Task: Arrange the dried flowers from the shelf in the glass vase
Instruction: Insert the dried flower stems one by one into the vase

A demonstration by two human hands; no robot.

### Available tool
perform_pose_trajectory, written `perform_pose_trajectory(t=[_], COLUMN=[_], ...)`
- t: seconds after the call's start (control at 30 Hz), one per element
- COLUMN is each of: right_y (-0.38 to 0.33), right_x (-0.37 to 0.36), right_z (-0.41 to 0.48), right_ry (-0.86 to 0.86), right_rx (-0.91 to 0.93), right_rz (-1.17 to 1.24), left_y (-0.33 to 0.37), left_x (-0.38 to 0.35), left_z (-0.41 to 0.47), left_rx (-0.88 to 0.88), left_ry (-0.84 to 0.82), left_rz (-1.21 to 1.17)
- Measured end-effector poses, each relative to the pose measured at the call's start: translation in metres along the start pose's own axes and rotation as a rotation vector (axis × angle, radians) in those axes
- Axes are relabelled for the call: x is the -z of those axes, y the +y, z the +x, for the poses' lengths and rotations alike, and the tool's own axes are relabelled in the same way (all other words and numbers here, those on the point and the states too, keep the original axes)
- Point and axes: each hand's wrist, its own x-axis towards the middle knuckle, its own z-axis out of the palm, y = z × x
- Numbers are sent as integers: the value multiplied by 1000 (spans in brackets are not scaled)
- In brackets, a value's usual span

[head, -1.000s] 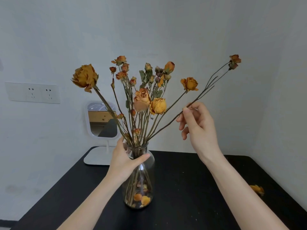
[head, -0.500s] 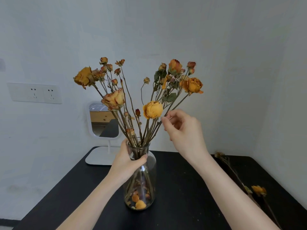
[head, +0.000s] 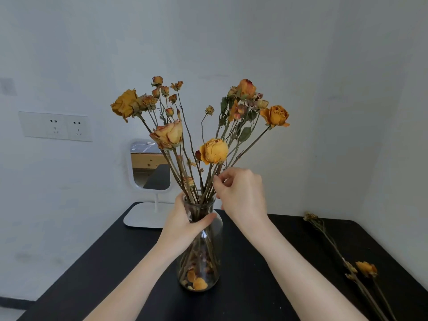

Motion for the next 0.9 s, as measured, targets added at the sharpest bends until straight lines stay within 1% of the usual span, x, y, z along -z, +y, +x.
perform_pose_trajectory(t=[0.17, 0.3, 0.37, 0.47, 0.63, 0.77, 0.9], right_y=[7, 5, 4, 4, 6, 9, 15], right_x=[-8, -6, -5, -6, -7, -7, -3], right_z=[-9, -7, -6, -6, -7, -9, -13], right_ry=[-110, -22, -4, -11, -18, -83, -106], right_rx=[-44, -59, -65, -81, -54, -54, -93], right_rz=[-81, -34, 7, 48, 34, 0, 67], left_y=[-4, -4, -3, -3, -3, -4, 1], left_x=[-1, -1, -1, -1, -1, 3, 5], left_z=[1, 0, 0, -1, 0, 4, 1], left_rx=[-28, 4, 13, 10, 14, 32, 55], left_ry=[-18, -1, -2, -3, -16, -42, -63], left_rz=[1, -14, -6, 1, 3, 12, -18])
